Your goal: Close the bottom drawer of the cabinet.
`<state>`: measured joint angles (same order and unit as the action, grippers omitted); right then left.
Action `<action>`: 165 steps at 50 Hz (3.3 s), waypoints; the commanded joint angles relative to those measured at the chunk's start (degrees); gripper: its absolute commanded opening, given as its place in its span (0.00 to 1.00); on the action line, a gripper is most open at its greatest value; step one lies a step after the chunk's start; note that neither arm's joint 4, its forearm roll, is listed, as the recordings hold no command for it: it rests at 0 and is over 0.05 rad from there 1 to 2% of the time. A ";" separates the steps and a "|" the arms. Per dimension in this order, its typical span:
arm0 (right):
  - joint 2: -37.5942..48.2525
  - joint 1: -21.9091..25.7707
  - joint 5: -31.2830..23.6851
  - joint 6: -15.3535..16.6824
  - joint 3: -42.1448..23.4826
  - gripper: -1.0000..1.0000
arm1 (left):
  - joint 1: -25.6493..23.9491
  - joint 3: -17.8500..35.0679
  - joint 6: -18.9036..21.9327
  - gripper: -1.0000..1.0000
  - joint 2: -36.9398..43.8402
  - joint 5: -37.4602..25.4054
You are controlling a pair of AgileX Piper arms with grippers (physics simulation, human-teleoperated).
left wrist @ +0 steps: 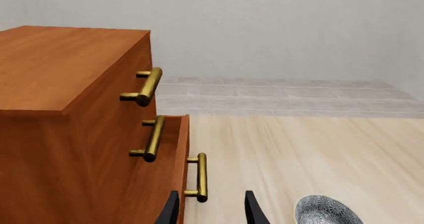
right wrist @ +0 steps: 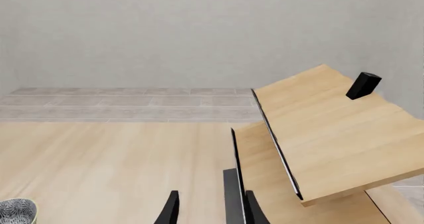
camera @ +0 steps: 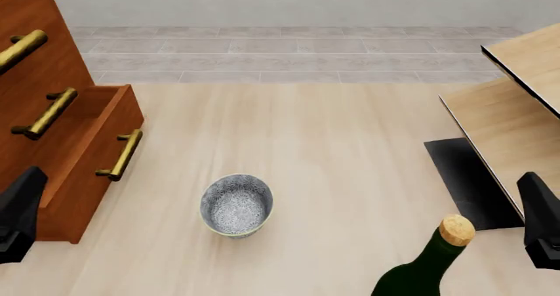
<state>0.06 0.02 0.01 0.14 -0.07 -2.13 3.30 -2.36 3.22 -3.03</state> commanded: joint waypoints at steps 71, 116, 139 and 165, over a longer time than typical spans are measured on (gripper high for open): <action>-0.03 1.70 0.68 4.72 -0.21 1.00 | -15.41 -3.25 -4.27 1.00 47.39 39.42; -0.04 1.93 1.11 5.59 -0.09 1.00 | -8.82 -0.09 -12.71 1.00 85.64 62.10; -0.05 1.86 1.45 6.13 -0.07 1.00 | -1.34 2.09 -8.95 1.00 92.36 63.61; -0.05 1.72 1.67 6.67 -0.07 1.00 | 3.30 2.37 -6.14 1.00 93.48 64.20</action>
<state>0.01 1.80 1.61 6.64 -0.12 -1.06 5.63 -9.36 96.02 60.78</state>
